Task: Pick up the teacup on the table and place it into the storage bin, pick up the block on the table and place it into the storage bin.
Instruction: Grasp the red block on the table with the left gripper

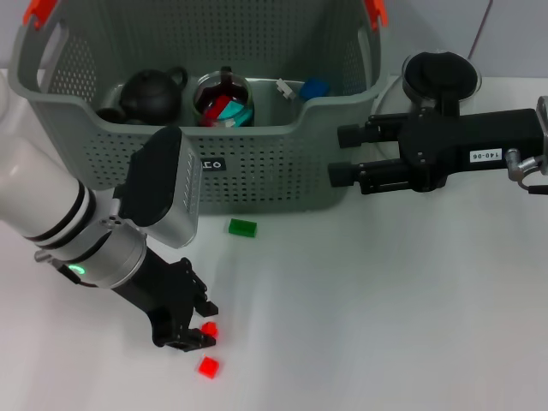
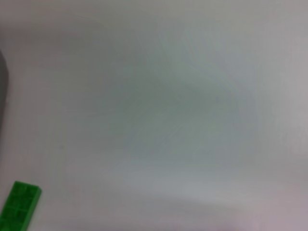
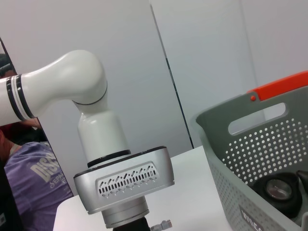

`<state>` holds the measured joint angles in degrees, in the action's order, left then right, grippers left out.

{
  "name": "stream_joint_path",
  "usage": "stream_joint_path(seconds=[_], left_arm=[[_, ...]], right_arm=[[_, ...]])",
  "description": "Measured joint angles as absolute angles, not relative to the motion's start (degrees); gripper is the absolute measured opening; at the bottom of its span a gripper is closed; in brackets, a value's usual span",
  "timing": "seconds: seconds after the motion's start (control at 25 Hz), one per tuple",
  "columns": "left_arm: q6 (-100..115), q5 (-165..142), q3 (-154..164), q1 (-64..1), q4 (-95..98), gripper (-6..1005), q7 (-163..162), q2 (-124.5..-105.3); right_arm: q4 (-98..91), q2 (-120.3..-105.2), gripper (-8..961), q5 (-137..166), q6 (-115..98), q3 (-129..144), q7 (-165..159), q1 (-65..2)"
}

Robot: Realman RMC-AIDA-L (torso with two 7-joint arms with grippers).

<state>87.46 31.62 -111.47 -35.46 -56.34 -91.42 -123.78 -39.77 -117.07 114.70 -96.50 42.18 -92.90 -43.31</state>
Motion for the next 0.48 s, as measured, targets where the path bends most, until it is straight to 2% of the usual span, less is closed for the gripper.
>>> stream_joint_path(seconds=[0.12,0.32,0.48], left_arm=[[87.3,30.5,-111.4,-35.6,-56.4,531,-91.8,-123.98],[88.8,30.4,-111.3,-35.7,-56.6,361,-91.9,-124.0],[90.7,30.5,-111.6,-36.5,-56.3,262,-92.0,-123.9]], right_arm=[[-39.8,-117.07,774,114.6,-96.5,42.2,-92.9,-43.4],[-39.9,-117.02,774,114.3,-96.5,42.2,-92.9,-43.3],[-40.0,-116.94,774,114.1,-96.7,42.2,-92.9,-43.2]])
